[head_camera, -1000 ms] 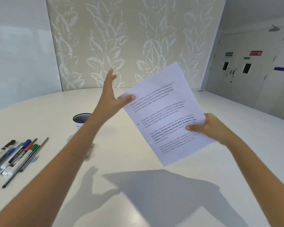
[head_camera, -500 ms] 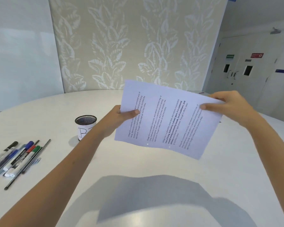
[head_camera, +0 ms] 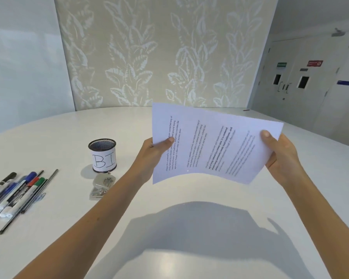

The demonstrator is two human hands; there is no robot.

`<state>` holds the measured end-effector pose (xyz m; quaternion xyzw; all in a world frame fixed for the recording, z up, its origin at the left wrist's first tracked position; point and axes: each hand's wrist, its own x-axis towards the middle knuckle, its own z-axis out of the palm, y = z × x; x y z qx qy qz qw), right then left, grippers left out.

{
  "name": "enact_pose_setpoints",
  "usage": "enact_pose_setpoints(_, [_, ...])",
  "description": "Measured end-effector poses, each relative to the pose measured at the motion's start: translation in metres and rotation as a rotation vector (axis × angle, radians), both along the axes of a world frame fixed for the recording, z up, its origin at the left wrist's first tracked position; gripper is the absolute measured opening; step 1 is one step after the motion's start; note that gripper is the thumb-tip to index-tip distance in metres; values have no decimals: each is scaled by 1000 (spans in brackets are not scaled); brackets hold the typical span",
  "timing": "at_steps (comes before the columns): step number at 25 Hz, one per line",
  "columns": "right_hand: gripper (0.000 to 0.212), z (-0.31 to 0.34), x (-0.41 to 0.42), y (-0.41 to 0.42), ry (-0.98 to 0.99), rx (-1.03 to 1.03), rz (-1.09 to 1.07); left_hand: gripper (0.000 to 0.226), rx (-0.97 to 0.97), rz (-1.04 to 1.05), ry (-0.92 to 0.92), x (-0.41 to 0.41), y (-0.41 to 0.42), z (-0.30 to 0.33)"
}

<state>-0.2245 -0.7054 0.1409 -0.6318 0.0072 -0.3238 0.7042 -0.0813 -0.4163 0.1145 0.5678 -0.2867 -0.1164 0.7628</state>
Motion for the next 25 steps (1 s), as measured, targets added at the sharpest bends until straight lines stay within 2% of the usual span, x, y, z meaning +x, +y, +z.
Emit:
enact_pose_setpoints(4, [27,-7,1,0,39,-25,34,18,7,-5,37,-1,-4,4])
enact_pose_setpoints(7, [28,-11,4,4,60,-94,-26,16,12,-33,53,0,-7,4])
enact_pose_setpoints(11, [27,-19,4,9,74,-123,-81,14,84,-1,-16,-2,-8,-9])
enact_pose_setpoints(16, [18,-75,0,24,212,-69,-131,25,139,34,-3,-16,-9,-61])
enact_pose_setpoints(19, [21,-104,-2,34,315,-9,-150,26,155,-16,17,-23,-13,-81])
enact_pose_setpoints(25, [18,-104,0,36,247,33,-163,16,134,40,49,-23,-16,-81])
